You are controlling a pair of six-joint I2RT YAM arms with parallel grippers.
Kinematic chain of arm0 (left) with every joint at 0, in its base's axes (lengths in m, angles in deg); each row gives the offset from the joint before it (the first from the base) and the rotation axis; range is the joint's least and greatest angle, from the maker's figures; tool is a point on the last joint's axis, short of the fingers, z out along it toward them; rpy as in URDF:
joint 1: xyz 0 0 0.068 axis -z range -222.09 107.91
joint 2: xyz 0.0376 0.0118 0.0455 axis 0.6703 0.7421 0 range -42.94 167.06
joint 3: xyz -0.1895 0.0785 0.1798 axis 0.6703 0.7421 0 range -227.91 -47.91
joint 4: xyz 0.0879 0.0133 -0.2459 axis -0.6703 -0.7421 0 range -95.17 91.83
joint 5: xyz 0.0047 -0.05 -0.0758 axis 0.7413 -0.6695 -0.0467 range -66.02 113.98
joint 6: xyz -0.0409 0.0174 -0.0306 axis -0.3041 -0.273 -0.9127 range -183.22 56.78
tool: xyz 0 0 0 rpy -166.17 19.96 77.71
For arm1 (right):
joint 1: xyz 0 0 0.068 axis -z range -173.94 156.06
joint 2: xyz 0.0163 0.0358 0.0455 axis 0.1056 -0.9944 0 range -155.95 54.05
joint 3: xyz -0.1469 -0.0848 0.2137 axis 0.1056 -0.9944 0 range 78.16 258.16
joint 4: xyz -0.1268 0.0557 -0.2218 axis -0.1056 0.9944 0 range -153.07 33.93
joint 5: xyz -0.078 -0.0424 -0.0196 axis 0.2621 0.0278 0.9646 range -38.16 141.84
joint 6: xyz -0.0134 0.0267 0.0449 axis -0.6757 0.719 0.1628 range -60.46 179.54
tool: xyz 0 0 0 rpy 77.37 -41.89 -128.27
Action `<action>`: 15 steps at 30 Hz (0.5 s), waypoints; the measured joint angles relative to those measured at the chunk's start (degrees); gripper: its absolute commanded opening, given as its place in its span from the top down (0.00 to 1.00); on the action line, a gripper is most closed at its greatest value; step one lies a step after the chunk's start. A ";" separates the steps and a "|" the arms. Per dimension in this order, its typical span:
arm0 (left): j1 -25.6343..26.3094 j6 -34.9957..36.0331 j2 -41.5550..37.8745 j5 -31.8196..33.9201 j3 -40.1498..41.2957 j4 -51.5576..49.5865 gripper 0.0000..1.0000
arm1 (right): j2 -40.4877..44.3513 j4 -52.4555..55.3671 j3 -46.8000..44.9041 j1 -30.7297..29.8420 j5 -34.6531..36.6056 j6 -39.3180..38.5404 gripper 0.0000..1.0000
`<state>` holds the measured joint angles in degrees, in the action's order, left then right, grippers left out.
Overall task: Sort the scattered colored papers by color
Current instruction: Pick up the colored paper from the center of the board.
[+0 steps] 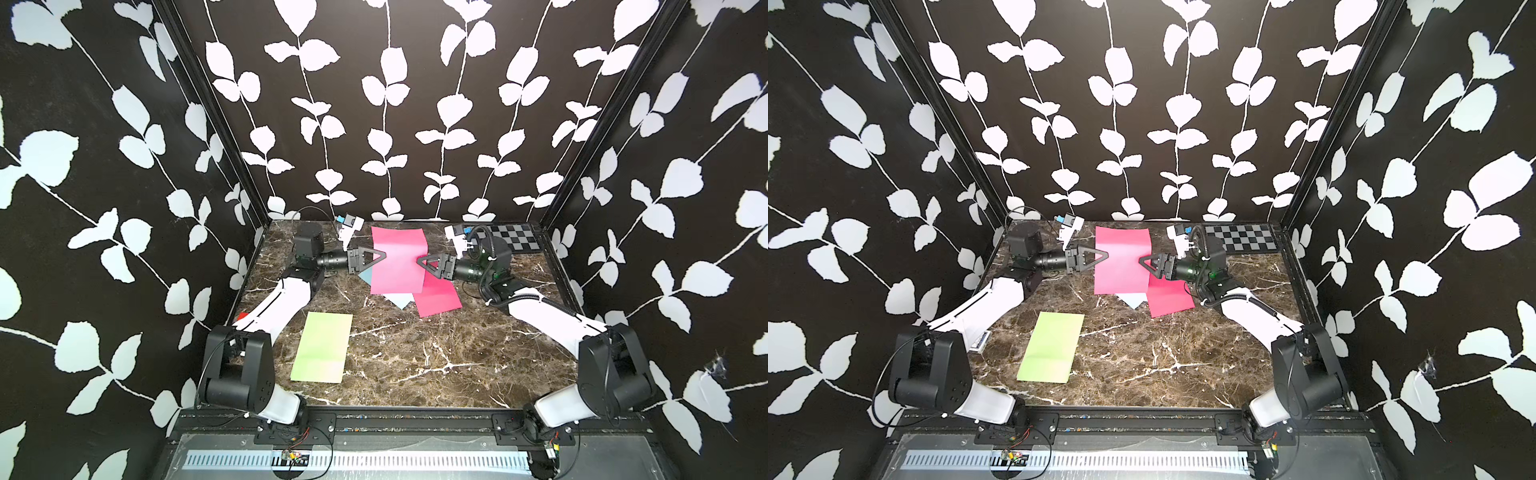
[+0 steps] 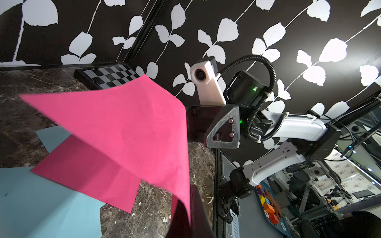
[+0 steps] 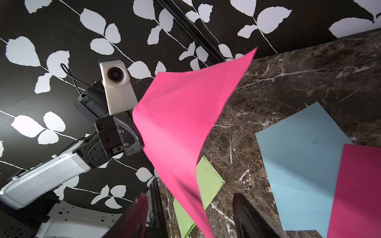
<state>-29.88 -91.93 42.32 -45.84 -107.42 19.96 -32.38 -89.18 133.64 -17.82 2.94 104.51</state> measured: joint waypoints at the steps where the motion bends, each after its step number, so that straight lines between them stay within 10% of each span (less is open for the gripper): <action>1: 0.02 -0.07 0.00 0.00 0.00 0.00 1.00 | -0.50 -0.79 0.02 0.00 -0.28 0.46 0.46; 9: 0.02 1.03 0.02 0.31 -0.02 -2.25 1.00 | -1.68 -4.90 0.02 0.00 -1.53 2.99 0.75; 15: 0.02 1.57 0.61 0.63 -0.02 -3.23 1.00 | -1.68 -5.99 0.00 0.00 -2.45 3.98 0.79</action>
<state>-29.86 -90.36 42.93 -45.20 -107.44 16.72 -34.07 -95.17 133.64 -17.82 0.49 108.48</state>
